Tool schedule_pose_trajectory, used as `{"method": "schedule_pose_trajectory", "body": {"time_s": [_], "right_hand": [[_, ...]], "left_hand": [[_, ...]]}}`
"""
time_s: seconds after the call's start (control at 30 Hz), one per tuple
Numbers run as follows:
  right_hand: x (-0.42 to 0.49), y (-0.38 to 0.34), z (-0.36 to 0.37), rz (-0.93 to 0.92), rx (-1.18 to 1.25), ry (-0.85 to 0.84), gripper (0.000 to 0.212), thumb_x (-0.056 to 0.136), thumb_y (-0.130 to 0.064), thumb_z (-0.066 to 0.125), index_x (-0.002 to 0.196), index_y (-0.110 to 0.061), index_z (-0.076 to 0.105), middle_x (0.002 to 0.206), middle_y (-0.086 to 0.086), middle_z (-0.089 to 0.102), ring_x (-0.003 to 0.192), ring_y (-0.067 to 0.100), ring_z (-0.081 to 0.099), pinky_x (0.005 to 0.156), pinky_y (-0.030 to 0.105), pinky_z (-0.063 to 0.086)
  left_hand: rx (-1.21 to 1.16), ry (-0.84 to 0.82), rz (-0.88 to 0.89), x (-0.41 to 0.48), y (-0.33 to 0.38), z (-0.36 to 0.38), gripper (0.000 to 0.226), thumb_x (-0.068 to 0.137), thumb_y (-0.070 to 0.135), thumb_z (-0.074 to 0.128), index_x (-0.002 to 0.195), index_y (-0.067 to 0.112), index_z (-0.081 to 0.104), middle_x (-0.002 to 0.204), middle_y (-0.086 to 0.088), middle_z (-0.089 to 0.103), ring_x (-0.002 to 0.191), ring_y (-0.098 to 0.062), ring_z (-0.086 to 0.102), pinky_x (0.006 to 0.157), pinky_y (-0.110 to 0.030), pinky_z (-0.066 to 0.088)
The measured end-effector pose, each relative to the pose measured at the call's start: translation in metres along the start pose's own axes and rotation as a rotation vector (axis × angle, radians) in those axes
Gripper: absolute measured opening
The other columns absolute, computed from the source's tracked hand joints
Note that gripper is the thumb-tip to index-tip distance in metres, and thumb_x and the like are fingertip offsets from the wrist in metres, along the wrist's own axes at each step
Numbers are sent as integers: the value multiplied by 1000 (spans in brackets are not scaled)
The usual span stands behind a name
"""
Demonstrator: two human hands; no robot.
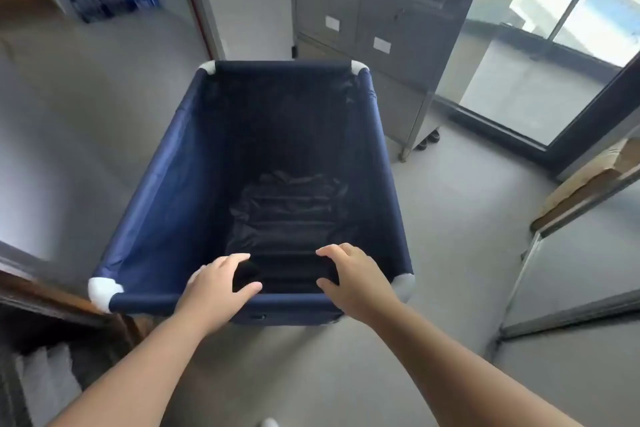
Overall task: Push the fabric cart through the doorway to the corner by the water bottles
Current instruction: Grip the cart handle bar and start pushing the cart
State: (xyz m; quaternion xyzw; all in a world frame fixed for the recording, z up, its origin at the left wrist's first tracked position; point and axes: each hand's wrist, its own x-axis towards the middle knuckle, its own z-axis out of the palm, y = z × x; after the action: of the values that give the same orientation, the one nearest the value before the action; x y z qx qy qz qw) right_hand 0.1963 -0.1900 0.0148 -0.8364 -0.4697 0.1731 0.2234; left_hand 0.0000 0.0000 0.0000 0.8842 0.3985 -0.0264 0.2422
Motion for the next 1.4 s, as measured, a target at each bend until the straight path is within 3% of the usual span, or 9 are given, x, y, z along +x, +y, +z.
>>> {"method": "schedule_pose_trajectory", "body": {"time_s": [0.2,0.37,0.6,0.77,0.87,1.1,1.23,1.33,1.4], "right_hand": [[-3,10,25,64,-30,-131,56,86,-46,68,136,-31,49,129,-7,57,117,18,50,96,36,42],[-5,21,45,248,119,-196,63,80,-55,66,137,-38,46,132,-11,54,115,21,54,96,39,48],[-1,24,65,204,-106,-155,66,79,-72,55,134,-37,48,125,-10,60,116,17,52,100,39,34],[2,31,67,176,-271,-150,74,73,-85,44,132,-39,52,120,-10,62,114,19,51,97,40,34],[2,46,59,160,-340,-149,75,74,-88,37,129,-40,54,118,-11,63,111,18,51,96,40,34],[7,71,41,141,-454,-222,80,74,-89,31,134,-41,50,128,-9,61,118,23,48,106,48,28],[8,81,36,99,-422,-250,76,78,-87,34,137,-42,49,139,-10,56,133,23,39,116,54,18],[12,88,34,97,-416,-268,75,80,-86,36,140,-43,47,154,-7,42,148,27,20,119,57,9],[14,94,31,91,-435,-270,77,80,-87,34,143,-44,44,160,-6,33,151,28,10,119,59,5]], "left_hand": [[193,-127,37,7,-31,3,83,76,77,62,146,37,40,151,12,44,140,-13,36,122,-51,7],[257,-125,5,15,-54,1,77,79,75,60,144,37,42,152,11,44,140,-14,36,123,-52,6],[214,-197,-88,18,-65,7,82,75,85,50,142,38,44,150,7,47,140,-19,38,121,-54,6],[300,-188,-59,18,-64,20,85,64,94,16,117,45,61,126,17,59,128,-11,43,120,-51,8],[305,-181,-49,20,-53,30,87,61,95,8,105,45,64,110,19,59,120,-11,47,119,-54,8],[284,-230,-54,19,-26,48,71,75,93,27,104,41,64,108,16,65,132,-11,43,117,-54,-11],[258,-290,3,23,-32,41,73,65,97,28,97,40,61,90,13,67,96,-8,60,122,-47,8],[361,-264,-33,25,-31,41,82,58,102,23,100,43,62,84,16,67,89,-11,61,117,-46,20],[385,-247,-49,26,-24,44,87,55,104,21,99,43,64,83,16,66,86,-13,60,105,-42,35]]}}
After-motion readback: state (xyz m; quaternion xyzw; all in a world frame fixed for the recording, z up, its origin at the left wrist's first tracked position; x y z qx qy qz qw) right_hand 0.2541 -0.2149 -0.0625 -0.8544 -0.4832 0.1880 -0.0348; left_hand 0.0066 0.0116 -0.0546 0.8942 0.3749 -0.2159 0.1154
